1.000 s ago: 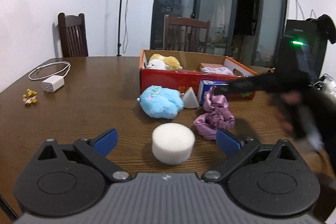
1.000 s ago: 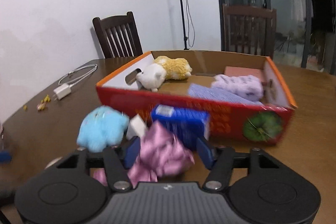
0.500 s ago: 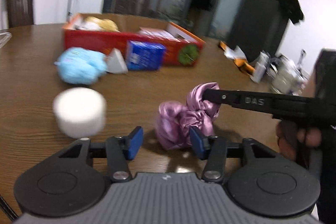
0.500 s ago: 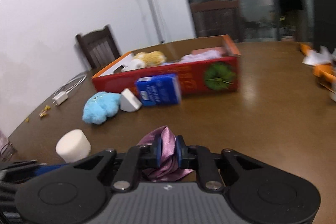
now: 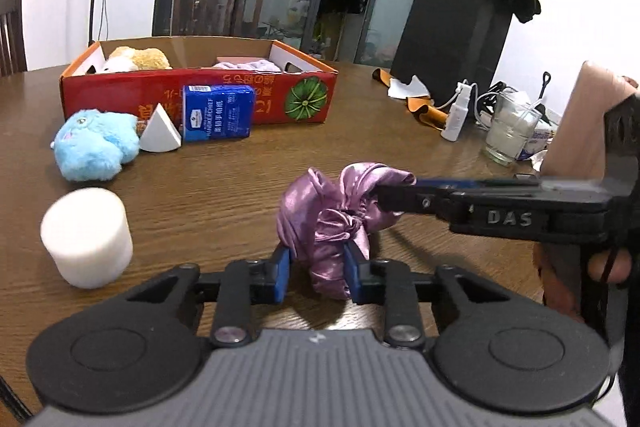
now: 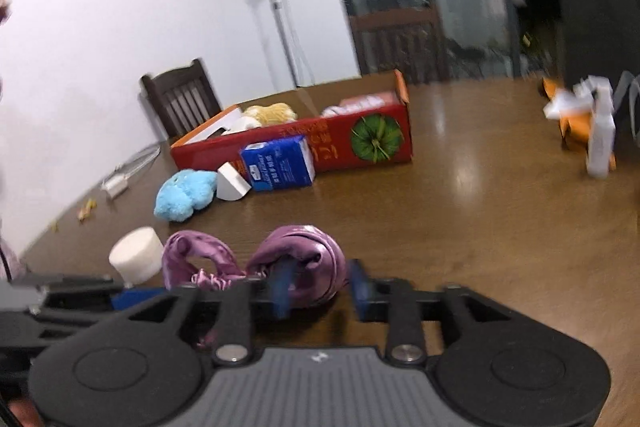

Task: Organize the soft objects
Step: 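Close both tools on the pink satin scrunchie, then carry the pink scrunchie into the box and open both tools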

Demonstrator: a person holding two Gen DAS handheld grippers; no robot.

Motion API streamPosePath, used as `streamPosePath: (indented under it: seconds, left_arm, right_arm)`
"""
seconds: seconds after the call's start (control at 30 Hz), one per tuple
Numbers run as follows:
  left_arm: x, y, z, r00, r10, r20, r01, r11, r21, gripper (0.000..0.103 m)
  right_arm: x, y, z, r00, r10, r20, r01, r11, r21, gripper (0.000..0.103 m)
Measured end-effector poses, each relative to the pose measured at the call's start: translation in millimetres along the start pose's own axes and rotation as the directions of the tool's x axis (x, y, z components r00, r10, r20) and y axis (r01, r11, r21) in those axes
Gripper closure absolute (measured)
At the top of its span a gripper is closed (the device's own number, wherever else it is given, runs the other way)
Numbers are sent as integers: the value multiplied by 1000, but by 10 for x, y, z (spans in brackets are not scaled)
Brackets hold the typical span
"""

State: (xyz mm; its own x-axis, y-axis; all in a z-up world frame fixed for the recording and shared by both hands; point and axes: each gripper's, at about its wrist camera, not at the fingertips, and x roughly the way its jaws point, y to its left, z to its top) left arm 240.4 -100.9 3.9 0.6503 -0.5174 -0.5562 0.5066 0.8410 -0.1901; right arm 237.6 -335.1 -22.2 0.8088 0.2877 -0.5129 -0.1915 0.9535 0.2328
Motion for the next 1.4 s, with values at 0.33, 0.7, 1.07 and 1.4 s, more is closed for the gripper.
streamPosePath:
  seconds: [0.33,0.7,1.07,1.4]
  left_arm:
    - [52,126,34,999,42,-27,-43,998,-54,77]
    - [-20,435,489,998,-48,44,53,991,-125,93]
    - [1165,1552,2370,997,59,53,-51,987,-150,93]
    - [2400,2072,2489,961,182,-208,-221,958,-183,92]
  right_arm:
    - [286,-126,163,987,149,-52,-148,989,18,79]
    - [142,-51,358,988,151,10,-152,987,50,93]
    - [1625,93,2115,993,84,86,-82,996,-34,93]
    - [3380,-172,2457,981,-2,-194,31,989,145,89]
